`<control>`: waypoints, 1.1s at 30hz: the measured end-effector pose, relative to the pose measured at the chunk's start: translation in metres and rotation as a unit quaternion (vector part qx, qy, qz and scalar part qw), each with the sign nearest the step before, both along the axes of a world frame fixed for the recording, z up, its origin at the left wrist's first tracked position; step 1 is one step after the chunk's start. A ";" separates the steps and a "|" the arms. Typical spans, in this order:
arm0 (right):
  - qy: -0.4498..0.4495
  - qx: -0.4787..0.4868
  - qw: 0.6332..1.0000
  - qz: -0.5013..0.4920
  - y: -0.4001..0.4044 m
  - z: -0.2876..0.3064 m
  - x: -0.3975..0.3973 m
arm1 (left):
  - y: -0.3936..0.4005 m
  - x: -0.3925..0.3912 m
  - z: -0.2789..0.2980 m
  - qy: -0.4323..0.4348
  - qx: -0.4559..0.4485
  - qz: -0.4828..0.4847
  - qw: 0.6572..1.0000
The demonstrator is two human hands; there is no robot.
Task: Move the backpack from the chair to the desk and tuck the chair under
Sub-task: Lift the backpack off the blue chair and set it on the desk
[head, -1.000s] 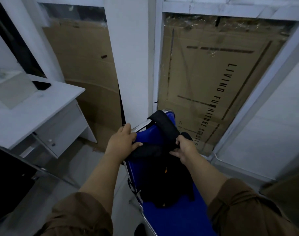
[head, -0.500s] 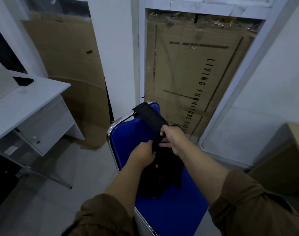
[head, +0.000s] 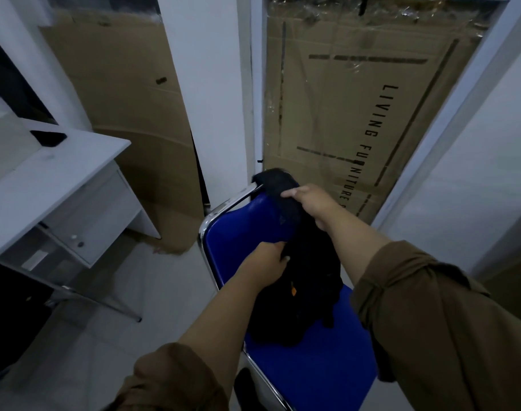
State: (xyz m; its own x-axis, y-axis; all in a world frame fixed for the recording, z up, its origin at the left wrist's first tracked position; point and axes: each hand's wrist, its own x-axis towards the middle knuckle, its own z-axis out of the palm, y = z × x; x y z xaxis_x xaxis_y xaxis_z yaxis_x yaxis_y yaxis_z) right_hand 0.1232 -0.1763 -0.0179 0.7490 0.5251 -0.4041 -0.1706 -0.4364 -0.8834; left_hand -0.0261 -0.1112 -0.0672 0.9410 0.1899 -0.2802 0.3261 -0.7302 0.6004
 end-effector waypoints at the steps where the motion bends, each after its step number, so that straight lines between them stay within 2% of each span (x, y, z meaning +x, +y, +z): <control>1: -0.017 0.034 0.999 -0.035 -0.003 -0.003 0.003 | 0.002 0.001 0.001 -0.003 -0.009 0.004 1.000; 4: -0.043 0.014 0.995 -0.089 -0.016 -0.011 0.006 | 0.003 0.005 0.004 -0.005 -0.031 -0.001 1.000; 8: -0.071 -0.097 0.993 0.015 -0.039 -0.016 0.007 | -0.008 0.003 0.006 0.004 -0.067 -0.006 0.998; 11: -0.100 -0.128 0.986 0.035 -0.059 -0.016 0.007 | -0.015 0.003 0.009 0.002 -0.082 0.014 0.997; 14: -0.165 -0.176 0.968 0.071 -0.086 -0.014 0.004 | -0.025 0.005 0.018 -0.005 -0.104 0.046 0.993; 18: -0.222 -0.192 0.948 0.123 -0.133 -0.006 -0.012 | -0.037 0.010 0.037 -0.048 -0.112 0.048 0.991; 20: -0.289 -0.233 0.918 0.142 -0.154 -0.005 -0.020 | -0.043 0.013 0.050 -0.069 -0.105 0.029 0.992; 22: -0.339 -0.270 0.893 0.122 -0.174 -0.001 -0.027 | -0.049 0.017 0.064 -0.084 -0.091 0.008 0.992; 23: -0.354 -0.261 0.893 0.097 -0.182 -0.001 -0.030 | -0.052 0.020 0.072 -0.090 -0.086 -0.004 0.992; 25: -0.346 -0.203 0.915 0.038 -0.197 0.004 -0.039 | -0.058 0.026 0.087 -0.103 -0.073 -0.028 0.992; 28: -0.251 -0.086 0.963 -0.051 -0.209 0.017 -0.050 | -0.062 0.038 0.107 -0.124 -0.055 -0.060 0.989; 29: -0.255 -0.073 0.960 -0.088 -0.223 0.027 -0.056 | -0.072 0.043 0.121 -0.128 -0.052 -0.093 0.986; 33: -0.308 -0.092 0.939 -0.125 -0.240 0.051 -0.071 | -0.083 0.059 0.139 -0.152 -0.045 -0.134 0.978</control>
State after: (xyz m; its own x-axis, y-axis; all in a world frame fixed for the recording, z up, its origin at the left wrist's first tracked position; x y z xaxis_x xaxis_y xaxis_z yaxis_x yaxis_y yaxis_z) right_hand 0.0527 -0.4166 0.0329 0.9610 0.2651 0.0792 0.2298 -0.6056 -0.7619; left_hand 0.0328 -0.1942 0.0722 0.9961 -0.0871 0.0161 -0.0730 -0.7043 0.7062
